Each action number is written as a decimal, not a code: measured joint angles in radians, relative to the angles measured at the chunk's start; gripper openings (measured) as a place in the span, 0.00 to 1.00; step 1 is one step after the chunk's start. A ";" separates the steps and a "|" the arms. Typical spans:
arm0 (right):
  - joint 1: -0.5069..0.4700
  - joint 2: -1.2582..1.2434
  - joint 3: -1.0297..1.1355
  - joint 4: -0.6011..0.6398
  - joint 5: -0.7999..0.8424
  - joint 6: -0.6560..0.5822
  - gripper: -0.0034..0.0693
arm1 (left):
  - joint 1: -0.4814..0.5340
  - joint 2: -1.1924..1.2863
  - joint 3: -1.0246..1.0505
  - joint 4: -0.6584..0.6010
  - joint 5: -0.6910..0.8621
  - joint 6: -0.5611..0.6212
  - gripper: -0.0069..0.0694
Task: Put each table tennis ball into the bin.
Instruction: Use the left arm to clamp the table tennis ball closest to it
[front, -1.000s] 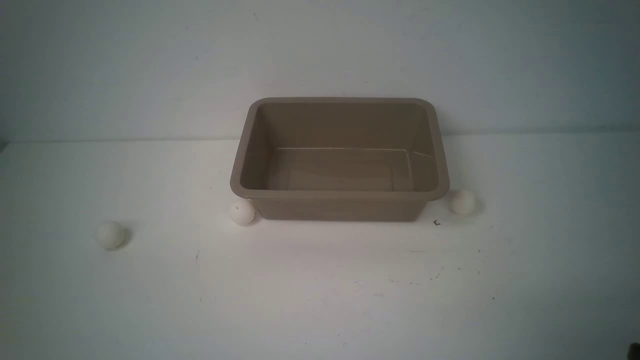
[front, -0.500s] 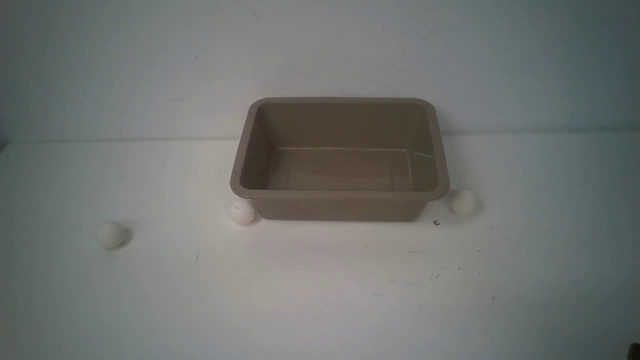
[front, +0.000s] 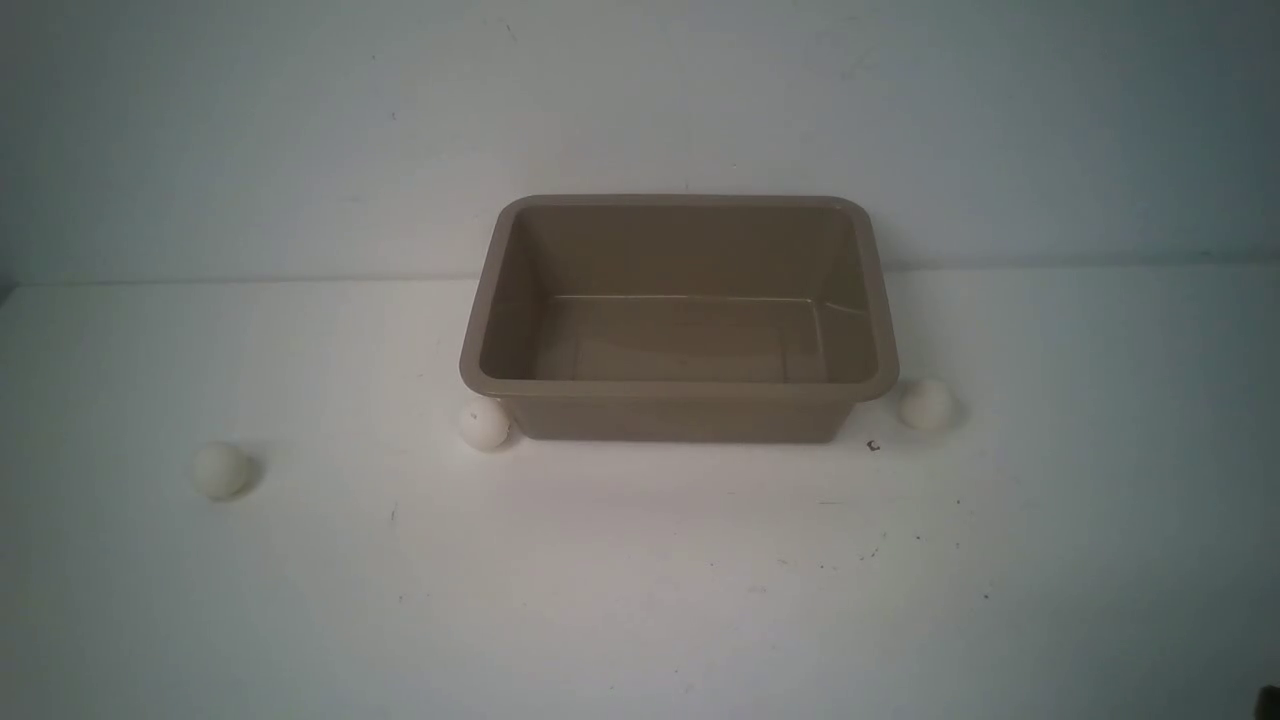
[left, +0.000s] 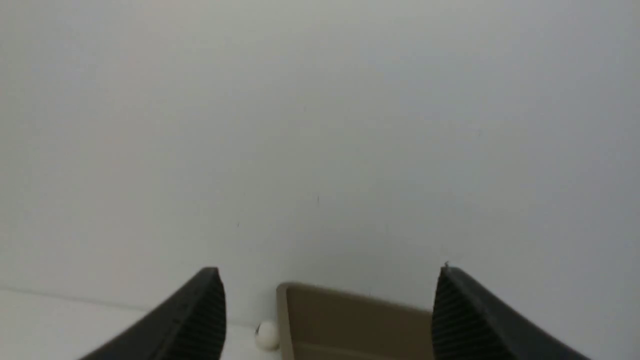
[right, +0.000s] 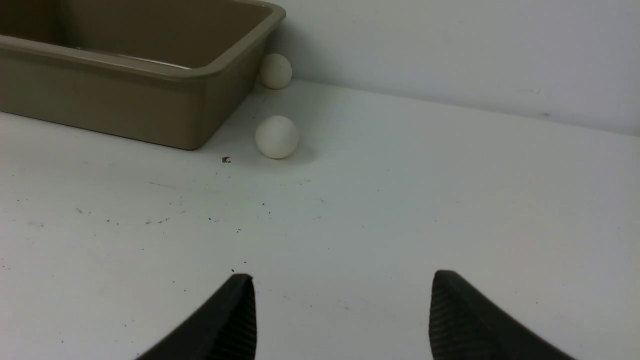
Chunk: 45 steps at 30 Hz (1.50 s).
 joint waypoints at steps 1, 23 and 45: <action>0.000 0.000 0.000 0.000 0.000 0.000 0.64 | 0.000 0.005 -0.002 0.001 0.031 0.021 0.74; 0.000 0.000 0.000 0.000 0.000 0.000 0.64 | -0.001 0.558 -0.403 0.201 0.375 0.360 0.74; 0.000 0.000 0.000 0.000 0.000 0.000 0.64 | -0.001 0.695 -0.405 0.155 0.229 0.396 0.74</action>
